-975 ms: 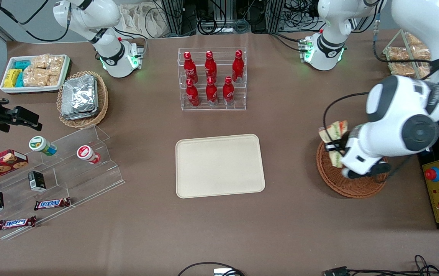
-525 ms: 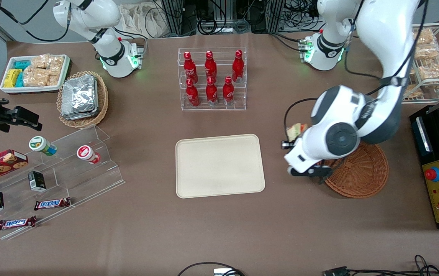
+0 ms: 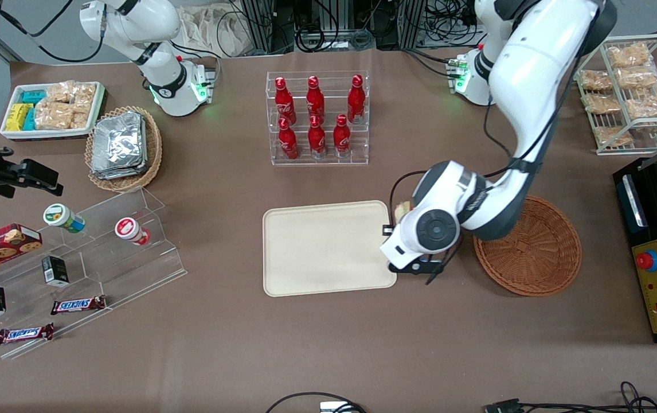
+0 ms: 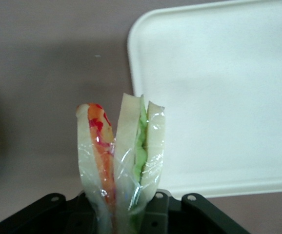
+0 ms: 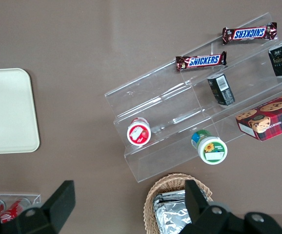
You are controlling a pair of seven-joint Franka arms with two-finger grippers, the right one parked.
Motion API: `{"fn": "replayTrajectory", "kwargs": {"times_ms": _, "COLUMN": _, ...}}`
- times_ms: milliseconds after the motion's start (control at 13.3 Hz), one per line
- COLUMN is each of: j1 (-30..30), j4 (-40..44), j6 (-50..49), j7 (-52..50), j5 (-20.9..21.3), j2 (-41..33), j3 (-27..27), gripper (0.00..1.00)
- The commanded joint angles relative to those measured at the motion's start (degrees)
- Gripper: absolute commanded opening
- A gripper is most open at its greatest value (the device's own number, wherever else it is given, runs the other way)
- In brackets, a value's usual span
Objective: Place sandwich from basket to tray
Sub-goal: 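Carry the sandwich with the left gripper over the cream tray, then lower the sandwich onto the tray and open the left gripper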
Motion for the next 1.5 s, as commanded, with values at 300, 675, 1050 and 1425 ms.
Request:
{"fn": "replayTrajectory", "kwargs": {"times_ms": 300, "j1": -3.6, "j4": 2.4, "j6": 10.6, "j7": -4.0, "j5": 1.1, "j2": 9.3, "j3": 0.3, "gripper": 0.22}}
{"fn": "replayTrajectory", "kwargs": {"times_ms": 675, "j1": -3.6, "j4": 2.4, "j6": 11.9, "j7": -4.0, "j5": 1.1, "j2": 10.8, "j3": 0.3, "gripper": 0.36}}
{"fn": "replayTrajectory", "kwargs": {"times_ms": 1050, "j1": -3.6, "j4": 2.5, "j6": 13.0, "j7": -3.3, "j5": 1.4, "j2": 10.8, "j3": 0.5, "gripper": 1.0}}
{"fn": "replayTrajectory", "kwargs": {"times_ms": 1425, "j1": -2.9, "j4": 3.2, "j6": 12.5, "j7": -3.6, "j5": 1.4, "j2": 7.5, "j3": 0.5, "gripper": 1.0}}
